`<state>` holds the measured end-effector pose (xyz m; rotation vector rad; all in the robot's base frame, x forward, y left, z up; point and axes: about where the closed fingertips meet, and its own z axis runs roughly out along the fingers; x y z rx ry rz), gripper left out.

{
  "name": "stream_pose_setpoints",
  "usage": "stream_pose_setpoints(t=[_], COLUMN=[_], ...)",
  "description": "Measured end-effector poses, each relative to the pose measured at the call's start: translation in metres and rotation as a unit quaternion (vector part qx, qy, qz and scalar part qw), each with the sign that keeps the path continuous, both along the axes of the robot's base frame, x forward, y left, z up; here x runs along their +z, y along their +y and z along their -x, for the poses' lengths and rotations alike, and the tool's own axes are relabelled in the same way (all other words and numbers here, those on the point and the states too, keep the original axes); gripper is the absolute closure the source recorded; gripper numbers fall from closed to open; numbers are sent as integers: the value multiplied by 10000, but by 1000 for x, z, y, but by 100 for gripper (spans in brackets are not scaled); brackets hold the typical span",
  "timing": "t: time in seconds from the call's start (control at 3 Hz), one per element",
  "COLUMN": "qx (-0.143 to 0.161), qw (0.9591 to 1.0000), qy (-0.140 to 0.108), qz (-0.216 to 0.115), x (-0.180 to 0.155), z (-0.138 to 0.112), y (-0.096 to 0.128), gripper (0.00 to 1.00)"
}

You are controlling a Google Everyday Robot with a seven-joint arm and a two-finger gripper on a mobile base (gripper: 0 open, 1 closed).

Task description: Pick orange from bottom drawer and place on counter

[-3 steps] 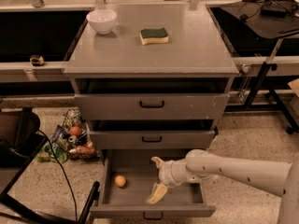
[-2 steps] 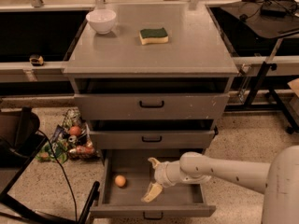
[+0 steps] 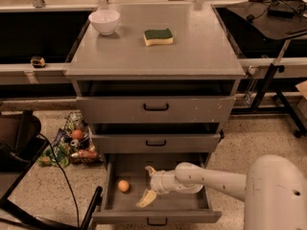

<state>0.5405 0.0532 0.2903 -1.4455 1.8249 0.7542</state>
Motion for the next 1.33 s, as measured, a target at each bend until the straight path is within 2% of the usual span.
stream_pose_setpoints(t=[0.33, 0.67, 1.33], qx=[-139, -139, -41], qw=[9998, 9998, 9997], qy=[-67, -67, -146], qz=[-109, -109, 194], x=[-48, -48, -87], z=[-31, -31, -56], y=[30, 30, 62], gripper=[0, 0, 0])
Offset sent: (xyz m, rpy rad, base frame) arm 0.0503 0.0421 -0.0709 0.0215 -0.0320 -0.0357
